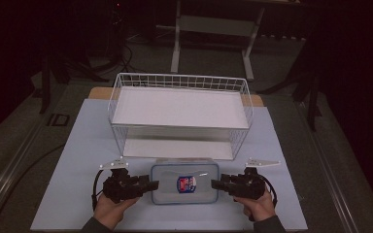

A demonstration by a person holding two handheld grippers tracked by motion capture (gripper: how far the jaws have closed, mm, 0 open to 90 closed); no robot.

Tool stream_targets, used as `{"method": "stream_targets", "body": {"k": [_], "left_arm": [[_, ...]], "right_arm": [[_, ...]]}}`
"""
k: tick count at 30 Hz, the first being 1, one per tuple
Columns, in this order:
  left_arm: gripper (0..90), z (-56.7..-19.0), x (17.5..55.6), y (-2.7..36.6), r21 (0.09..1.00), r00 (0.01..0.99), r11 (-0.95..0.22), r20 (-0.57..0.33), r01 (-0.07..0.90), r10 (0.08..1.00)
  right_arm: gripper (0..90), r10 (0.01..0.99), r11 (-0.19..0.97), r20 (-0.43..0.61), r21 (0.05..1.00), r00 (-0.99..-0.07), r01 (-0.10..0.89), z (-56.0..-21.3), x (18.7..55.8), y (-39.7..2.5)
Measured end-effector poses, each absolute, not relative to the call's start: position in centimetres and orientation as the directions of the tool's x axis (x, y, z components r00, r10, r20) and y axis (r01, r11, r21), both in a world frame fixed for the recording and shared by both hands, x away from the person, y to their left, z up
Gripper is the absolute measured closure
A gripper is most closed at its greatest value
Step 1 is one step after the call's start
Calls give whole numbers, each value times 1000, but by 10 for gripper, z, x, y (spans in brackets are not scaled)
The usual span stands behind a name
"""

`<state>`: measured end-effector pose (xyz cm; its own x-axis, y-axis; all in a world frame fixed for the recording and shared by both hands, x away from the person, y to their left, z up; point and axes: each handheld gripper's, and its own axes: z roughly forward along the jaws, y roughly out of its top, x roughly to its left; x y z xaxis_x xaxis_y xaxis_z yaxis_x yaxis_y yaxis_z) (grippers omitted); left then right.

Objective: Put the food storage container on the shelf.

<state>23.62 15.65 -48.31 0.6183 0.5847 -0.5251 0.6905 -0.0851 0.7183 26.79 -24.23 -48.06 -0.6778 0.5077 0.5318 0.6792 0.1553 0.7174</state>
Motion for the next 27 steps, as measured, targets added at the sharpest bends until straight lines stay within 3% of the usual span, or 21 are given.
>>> {"method": "stream_targets", "body": {"k": [27], "left_arm": [[544, -420, 225, 159, 847, 727, -116, -366, 519, 581]], "right_arm": [[504, 516, 149, 376, 845, -770, 513, -417, 248, -240]]}}
